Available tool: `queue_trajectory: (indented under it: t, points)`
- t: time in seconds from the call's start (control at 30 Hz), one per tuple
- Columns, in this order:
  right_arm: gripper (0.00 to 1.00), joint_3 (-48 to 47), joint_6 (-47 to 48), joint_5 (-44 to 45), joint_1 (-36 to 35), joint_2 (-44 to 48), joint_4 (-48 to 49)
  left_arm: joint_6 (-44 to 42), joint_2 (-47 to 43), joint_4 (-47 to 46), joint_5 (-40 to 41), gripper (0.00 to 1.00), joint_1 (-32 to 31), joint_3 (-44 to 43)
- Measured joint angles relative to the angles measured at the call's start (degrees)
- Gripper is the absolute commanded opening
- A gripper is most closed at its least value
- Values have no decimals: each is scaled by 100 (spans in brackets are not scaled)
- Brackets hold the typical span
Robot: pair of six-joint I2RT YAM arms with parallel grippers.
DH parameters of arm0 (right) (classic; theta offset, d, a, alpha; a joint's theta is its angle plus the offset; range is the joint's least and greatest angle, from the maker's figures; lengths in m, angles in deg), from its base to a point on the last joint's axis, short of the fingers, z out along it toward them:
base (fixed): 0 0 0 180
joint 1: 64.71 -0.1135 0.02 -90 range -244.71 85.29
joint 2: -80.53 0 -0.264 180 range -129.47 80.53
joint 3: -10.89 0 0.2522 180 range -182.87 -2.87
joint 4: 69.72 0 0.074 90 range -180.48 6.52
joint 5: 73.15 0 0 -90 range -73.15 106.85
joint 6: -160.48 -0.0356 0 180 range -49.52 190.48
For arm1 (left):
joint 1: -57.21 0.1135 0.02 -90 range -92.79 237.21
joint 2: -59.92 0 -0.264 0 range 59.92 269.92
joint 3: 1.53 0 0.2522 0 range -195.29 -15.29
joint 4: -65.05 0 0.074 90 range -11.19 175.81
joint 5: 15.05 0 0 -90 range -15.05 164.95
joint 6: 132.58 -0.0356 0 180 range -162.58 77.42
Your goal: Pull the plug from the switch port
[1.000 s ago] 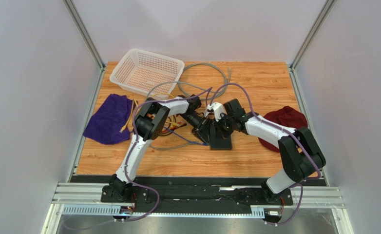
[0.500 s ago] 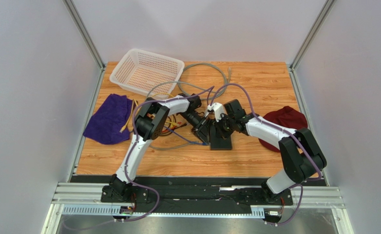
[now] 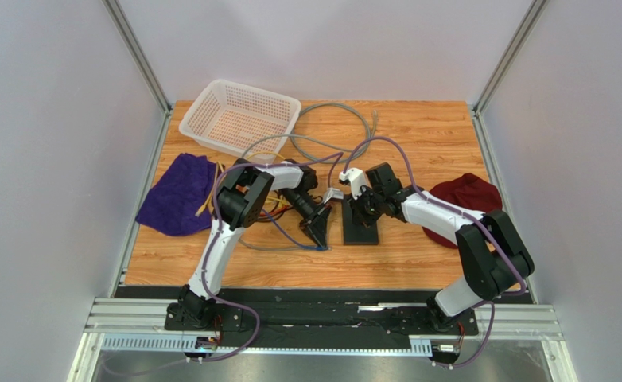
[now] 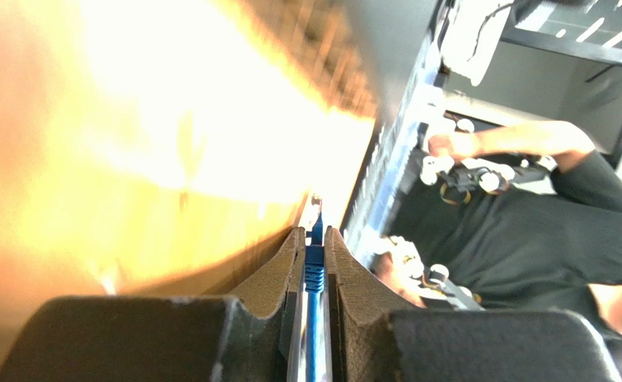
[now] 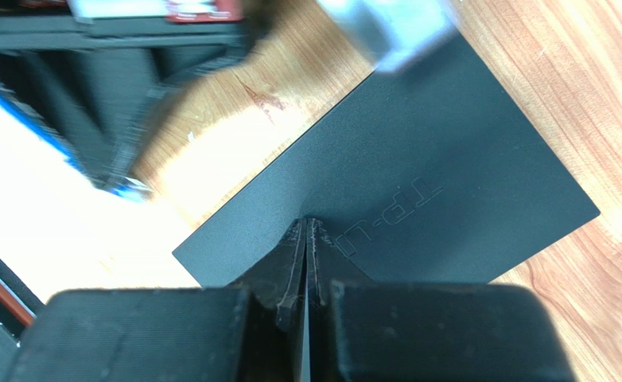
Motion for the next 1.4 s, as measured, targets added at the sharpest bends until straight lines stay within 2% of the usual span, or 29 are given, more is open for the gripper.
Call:
queue_trajectory:
  t: [0.1,0.23,0.37,0.5,0.63,0.77,0.87,0.97,1.03,1.13,1.17,1.23,1.27,1.33,1.37,1.4]
  points:
    - [3,0,31,2,0,2,2,-168,-216,223,225,0,131,350]
    - [3,-9,109,17,0,4,-4,-542,-636,289,986,0,343,289]
    - [3,-11,210,74,0,26,-13,-973,-922,516,1665,2,452,-426]
    - [2,-9,254,186,35,63,-63,-1410,-1119,870,2098,6,461,-1639]
    - [2,-33,190,343,216,129,-221,-1497,-1438,1032,2249,16,514,-2424]
    - [1,-411,-11,466,623,138,-586,-1375,-1788,1049,2446,18,645,-2911]
    - [1,-1064,-188,564,1082,133,-732,-1147,-2173,896,2999,19,839,-2929]
    - [3,-1904,-374,732,1661,76,-717,-903,-2581,520,4041,43,1099,-2927]
    - [4,-2424,-466,850,2006,-44,-695,-780,-2800,245,4774,54,1285,-2927]
    - [10,-2940,-505,1023,2361,-258,-671,-621,-3034,-81,5595,57,1628,-2916]
    - [18,-3014,-509,1060,2426,-323,-682,-544,-3095,-192,5796,63,1742,-2865]
    - [27,-3032,-549,1064,2450,-400,-756,-428,-3178,-358,6061,66,1952,-2693]
    - [40,-3005,-579,1032,2437,-422,-807,-289,-3248,-509,6179,74,2070,-2428]
    - [48,-2879,-719,981,2398,-413,-839,-107,-3298,-619,6297,75,2194,-2020]
    - [53,-2776,-800,973,2387,-389,-826,24,-3303,-669,6336,96,2243,-1775]
    - [54,-2660,-887,990,2380,-352,-826,151,-3303,-691,6341,97,2299,-1561]
